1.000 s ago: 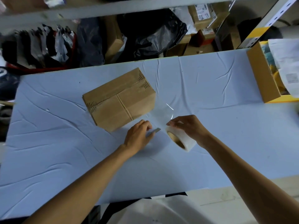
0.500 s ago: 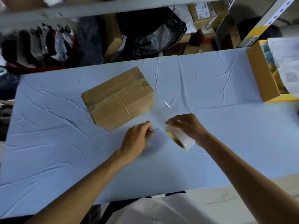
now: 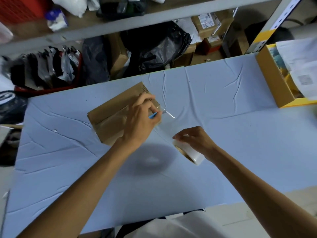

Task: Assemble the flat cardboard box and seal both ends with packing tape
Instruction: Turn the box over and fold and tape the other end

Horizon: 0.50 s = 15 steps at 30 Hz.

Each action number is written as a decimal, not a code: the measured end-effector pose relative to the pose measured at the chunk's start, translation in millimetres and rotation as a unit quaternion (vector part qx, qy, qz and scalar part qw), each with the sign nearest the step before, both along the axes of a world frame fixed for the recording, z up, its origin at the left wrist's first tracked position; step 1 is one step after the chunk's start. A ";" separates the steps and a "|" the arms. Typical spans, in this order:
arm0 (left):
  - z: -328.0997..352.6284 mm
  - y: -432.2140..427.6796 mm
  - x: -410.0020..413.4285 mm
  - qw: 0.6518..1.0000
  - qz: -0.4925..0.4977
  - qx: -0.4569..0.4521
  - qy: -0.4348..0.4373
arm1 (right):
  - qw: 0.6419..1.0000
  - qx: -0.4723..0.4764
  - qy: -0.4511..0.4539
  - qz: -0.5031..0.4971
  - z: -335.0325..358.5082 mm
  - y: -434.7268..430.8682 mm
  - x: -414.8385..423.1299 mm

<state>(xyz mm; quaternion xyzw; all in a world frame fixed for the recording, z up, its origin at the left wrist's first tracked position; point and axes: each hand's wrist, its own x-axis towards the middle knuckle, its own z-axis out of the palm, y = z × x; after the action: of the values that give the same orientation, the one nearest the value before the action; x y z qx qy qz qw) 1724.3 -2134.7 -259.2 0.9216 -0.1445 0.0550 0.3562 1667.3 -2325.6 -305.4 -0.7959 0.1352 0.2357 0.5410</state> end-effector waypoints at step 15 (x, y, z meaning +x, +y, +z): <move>2.9 -9.6 6.8 0.989 -0.014 0.065 0.131 | 1.000 -0.011 -0.007 0.018 2.2 -3.8 5.6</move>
<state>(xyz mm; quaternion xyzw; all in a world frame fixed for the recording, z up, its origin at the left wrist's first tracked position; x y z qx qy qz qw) 1731.0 -2144.3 -256.3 0.9398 -0.1130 -0.0804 0.3124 1672.9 -2329.5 -303.2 -0.8058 0.1196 0.2387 0.5286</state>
